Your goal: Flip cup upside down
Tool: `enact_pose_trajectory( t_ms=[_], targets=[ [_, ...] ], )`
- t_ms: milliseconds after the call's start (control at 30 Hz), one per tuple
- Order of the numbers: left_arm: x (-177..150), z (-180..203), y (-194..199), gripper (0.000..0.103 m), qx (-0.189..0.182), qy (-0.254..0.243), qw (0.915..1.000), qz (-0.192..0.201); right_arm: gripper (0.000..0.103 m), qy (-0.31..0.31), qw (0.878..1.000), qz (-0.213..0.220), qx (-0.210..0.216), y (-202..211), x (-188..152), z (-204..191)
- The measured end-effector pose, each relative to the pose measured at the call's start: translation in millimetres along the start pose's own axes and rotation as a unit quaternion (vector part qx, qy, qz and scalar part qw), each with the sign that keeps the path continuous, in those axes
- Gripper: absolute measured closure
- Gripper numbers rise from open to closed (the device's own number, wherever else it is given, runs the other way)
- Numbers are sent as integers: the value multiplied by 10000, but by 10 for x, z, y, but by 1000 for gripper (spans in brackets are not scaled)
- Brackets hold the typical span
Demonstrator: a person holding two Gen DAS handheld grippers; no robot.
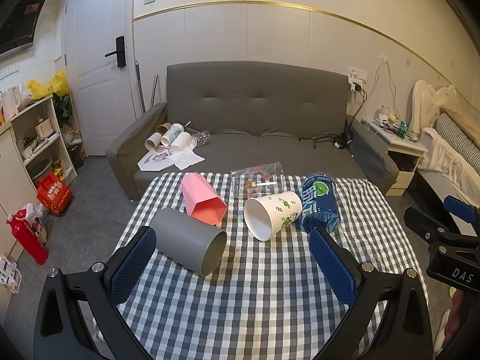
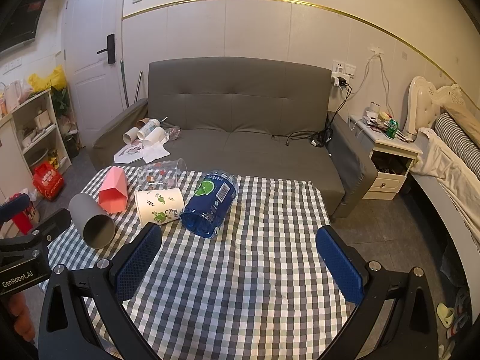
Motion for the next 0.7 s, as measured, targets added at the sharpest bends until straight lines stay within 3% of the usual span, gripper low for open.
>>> enact_pose_trajectory(
  t_ms=[133, 433, 700],
  targets=[
    [-76, -14, -64, 0, 34, 42, 10000, -44, 0, 11, 10000, -61, 18, -10, 7, -34],
    [100, -163, -322, 0, 230, 6, 9995, -193, 0, 127, 9997, -223, -3, -210, 191, -54],
    [256, -373, -665, 0, 455, 24, 9986, -253, 0, 13, 9977, -680, -24, -822, 426, -283]
  ],
)
Point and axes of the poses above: each gripper's, at about its wrist camera, not at the fingertips, and y roughly against the way its jaws point, z to its right, x to its top, the point moved 5 cm from there along -y, roughly the way its jaws point, and after that the axes turned 12 degrees about -x, right-handed, at the moved point
